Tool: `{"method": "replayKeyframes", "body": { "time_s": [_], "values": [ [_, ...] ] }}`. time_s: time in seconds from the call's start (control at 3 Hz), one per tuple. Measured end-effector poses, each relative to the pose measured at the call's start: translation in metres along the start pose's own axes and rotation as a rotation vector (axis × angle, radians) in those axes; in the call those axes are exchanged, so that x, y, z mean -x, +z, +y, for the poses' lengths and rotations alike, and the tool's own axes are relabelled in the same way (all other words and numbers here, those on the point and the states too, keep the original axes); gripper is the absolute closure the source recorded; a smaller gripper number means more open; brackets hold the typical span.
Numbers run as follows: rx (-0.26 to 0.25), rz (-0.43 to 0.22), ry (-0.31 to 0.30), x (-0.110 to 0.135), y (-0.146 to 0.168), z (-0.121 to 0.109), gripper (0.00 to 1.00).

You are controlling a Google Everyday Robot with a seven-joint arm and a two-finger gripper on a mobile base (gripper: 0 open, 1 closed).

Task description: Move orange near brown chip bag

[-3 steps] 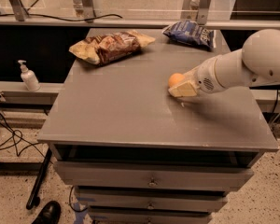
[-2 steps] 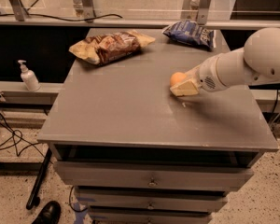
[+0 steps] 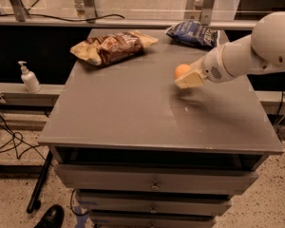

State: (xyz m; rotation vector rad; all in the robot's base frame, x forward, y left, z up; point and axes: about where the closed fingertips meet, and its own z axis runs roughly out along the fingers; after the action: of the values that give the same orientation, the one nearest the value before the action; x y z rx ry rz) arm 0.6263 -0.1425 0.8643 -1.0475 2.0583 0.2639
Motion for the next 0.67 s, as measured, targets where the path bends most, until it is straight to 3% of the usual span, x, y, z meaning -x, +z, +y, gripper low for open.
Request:
{"method": "replayKeyframes", "body": {
  "time_s": [0.67],
  "values": [
    [0.032,-0.084,-0.025,0.051,0.043,0.005,1.00]
  ]
}}
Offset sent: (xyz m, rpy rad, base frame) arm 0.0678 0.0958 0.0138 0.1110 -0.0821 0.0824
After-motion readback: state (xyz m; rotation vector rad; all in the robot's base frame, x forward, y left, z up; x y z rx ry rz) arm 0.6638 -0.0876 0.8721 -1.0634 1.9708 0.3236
